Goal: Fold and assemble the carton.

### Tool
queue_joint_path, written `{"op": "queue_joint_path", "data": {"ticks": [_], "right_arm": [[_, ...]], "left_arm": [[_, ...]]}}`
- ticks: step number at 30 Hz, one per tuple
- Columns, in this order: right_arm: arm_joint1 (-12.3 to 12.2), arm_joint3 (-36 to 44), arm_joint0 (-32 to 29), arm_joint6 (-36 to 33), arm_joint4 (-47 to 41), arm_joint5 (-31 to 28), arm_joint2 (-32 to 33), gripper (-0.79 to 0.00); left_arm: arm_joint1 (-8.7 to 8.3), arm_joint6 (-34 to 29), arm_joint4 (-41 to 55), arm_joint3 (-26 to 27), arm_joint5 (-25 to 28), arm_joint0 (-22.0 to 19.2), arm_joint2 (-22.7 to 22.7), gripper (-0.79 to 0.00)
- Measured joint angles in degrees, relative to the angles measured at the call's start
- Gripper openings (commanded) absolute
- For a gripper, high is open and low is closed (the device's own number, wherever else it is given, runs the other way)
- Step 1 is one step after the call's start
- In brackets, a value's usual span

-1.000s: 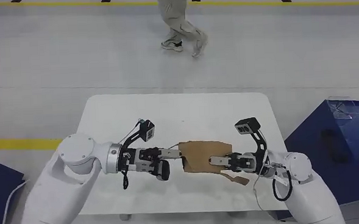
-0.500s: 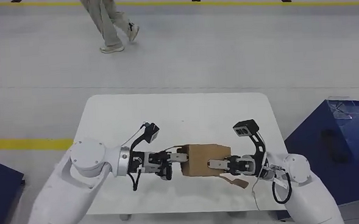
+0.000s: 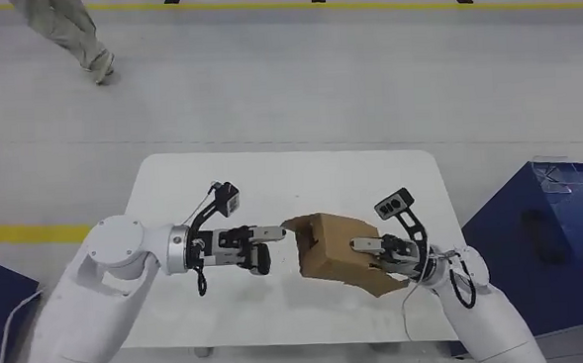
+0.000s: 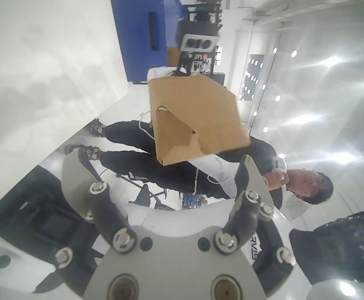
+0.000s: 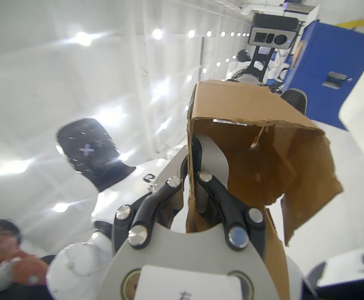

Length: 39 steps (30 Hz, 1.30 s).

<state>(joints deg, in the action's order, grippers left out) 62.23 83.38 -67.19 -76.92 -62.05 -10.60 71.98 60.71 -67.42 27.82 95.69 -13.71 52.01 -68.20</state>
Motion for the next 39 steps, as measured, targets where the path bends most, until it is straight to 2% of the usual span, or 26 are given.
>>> {"op": "queue_joint_path", "data": {"ticks": [3,5,7,11,19,39], "right_arm": [[0.6,-3.7,1.4,-3.6,-7.1,5.0,-1.6,-0.785],[1.0,-5.5,2.1,-5.7,-9.6,8.8,-2.9,-0.785],[1.2,-6.6,2.5,-7.4,-11.0,12.3,-4.1,-0.785],[1.6,-7.7,3.0,-8.7,-10.8,14.9,-5.4,-0.785],[2.0,-7.8,3.6,-9.1,-7.8,13.4,-5.8,-0.785],[2.6,-6.8,3.0,-10.0,-5.2,13.4,-5.7,-0.785]], "left_arm": [[-0.75,3.7,-1.8,0.6,3.8,1.9,-4.9,0.000],[-1.20,5.8,-3.5,0.5,3.8,3.1,-7.3,0.000],[-1.47,6.7,-6.1,0.9,2.9,3.8,-7.5,0.000],[-1.45,4.9,-8.0,1.9,1.5,4.0,-4.7,0.000],[-0.77,1.4,-7.1,3.4,1.3,2.7,2.0,0.000],[0.05,-2.0,-9.2,1.9,-2.6,-1.3,10.6,0.000]]}}
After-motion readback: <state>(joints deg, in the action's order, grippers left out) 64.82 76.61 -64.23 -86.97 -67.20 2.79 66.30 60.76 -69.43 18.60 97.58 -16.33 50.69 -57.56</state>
